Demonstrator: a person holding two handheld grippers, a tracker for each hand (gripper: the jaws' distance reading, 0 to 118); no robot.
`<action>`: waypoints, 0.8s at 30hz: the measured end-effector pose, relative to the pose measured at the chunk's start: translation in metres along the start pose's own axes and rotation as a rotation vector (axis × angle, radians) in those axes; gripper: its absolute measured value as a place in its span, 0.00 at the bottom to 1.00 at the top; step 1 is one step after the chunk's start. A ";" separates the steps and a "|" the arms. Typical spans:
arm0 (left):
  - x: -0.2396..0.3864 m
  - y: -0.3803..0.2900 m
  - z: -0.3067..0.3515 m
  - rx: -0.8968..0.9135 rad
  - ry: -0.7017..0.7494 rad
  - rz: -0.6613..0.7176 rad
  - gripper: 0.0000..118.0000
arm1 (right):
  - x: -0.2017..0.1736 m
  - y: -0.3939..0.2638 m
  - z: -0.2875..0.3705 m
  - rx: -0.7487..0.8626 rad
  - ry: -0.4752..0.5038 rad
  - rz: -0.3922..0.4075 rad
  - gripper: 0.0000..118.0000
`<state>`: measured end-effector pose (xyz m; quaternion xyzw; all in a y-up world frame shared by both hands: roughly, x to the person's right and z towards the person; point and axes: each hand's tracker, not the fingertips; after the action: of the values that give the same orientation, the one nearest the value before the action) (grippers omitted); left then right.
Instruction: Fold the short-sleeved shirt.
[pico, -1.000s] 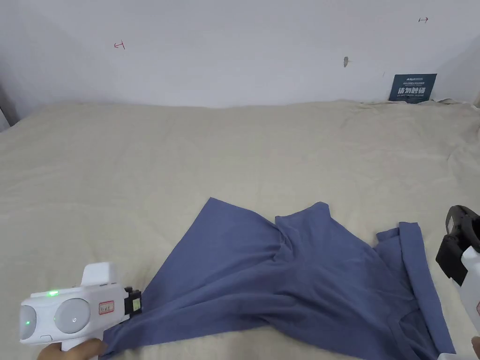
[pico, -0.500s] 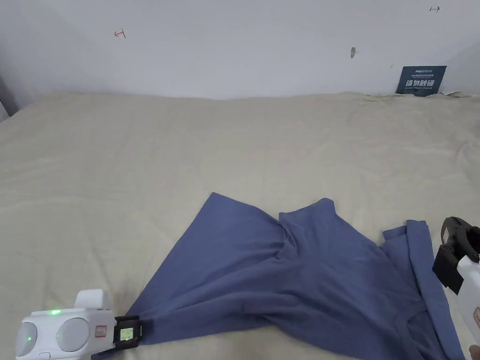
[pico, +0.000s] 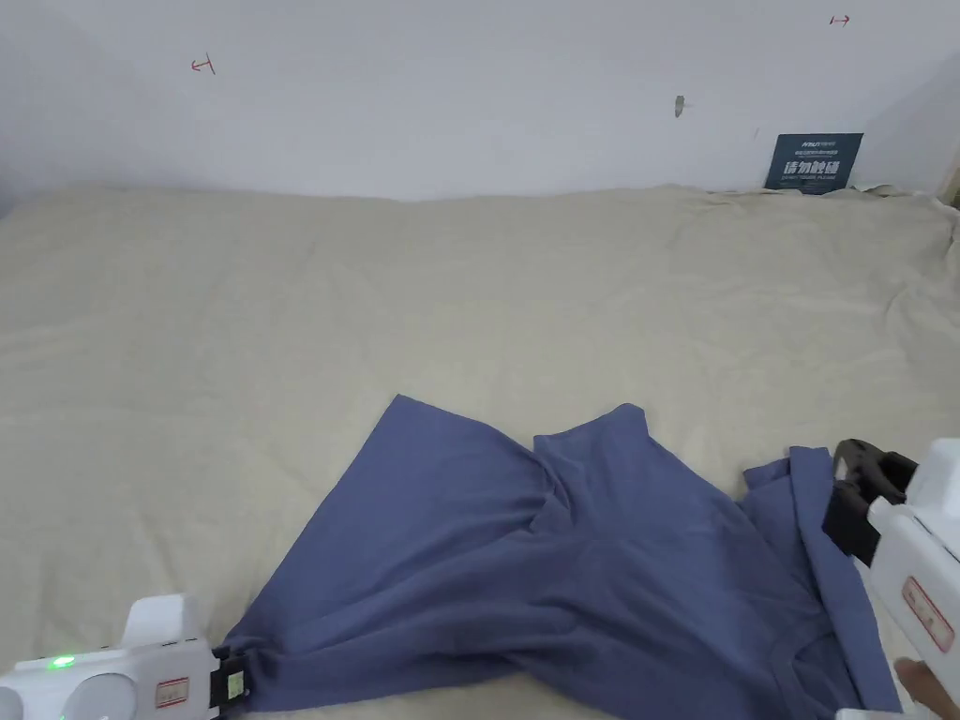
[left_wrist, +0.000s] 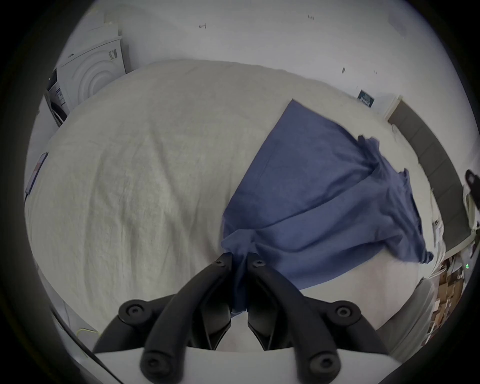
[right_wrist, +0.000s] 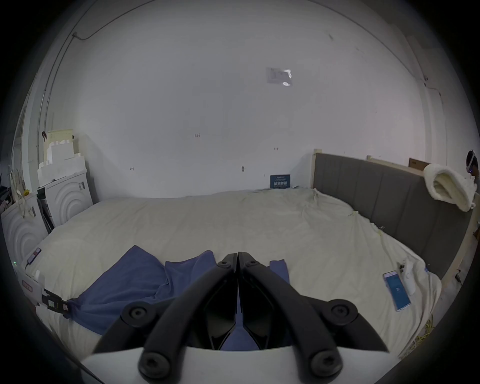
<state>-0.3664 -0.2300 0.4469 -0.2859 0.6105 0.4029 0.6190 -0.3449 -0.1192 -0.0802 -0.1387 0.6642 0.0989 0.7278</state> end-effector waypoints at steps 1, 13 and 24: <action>-0.001 0.002 0.005 0.016 -0.011 0.009 0.07 | 0.002 0.001 -0.014 -0.025 0.013 -0.016 0.00; -0.005 0.030 0.021 0.077 -0.046 0.029 0.07 | -0.015 0.010 -0.186 -0.290 0.065 -0.048 0.14; -0.006 0.039 0.007 0.055 -0.058 0.042 0.07 | -0.054 -0.023 -0.305 -0.541 0.082 -0.025 0.92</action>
<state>-0.3953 -0.2054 0.4591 -0.2439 0.6091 0.4070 0.6355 -0.6290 -0.2405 -0.0488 -0.3400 0.6410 0.2580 0.6379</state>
